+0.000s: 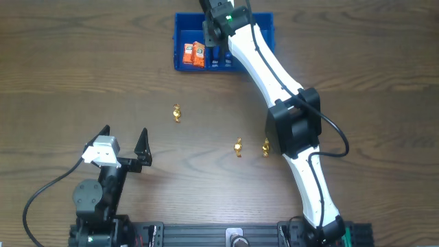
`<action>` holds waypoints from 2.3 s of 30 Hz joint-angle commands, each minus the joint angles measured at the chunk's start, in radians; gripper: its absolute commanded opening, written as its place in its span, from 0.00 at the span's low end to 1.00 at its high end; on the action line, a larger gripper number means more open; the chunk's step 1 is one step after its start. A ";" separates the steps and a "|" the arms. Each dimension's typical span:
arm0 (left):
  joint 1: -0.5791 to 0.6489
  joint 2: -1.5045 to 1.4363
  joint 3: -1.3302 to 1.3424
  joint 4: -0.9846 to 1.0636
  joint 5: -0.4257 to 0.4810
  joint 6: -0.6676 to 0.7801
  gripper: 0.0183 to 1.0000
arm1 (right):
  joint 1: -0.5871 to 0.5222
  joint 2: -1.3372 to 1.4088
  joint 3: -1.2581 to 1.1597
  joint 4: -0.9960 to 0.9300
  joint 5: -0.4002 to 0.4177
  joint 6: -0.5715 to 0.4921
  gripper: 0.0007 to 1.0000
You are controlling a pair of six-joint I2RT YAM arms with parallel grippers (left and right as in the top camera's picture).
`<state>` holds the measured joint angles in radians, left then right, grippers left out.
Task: Sort Candies Into Trays
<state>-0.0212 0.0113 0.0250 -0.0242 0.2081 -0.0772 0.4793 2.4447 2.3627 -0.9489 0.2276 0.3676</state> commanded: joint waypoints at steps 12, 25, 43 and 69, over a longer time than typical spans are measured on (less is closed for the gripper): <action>0.005 -0.005 -0.020 -0.031 0.021 0.011 1.00 | 0.289 -0.161 -0.020 -0.298 -0.018 0.247 0.70; 0.005 -0.005 -0.020 -0.031 0.021 0.011 1.00 | 0.380 0.093 -0.062 -0.286 -0.146 0.400 0.63; 0.005 -0.005 -0.020 -0.031 0.021 0.011 1.00 | 0.357 0.150 -0.062 -0.272 -0.151 0.422 0.32; 0.005 -0.005 -0.020 -0.031 0.021 0.011 1.00 | -0.102 -0.248 -0.062 -0.171 0.041 0.068 0.14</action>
<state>-0.0212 0.0113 0.0250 -0.0242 0.2081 -0.0772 0.4145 2.1380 2.3177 -1.1305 0.2543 0.5087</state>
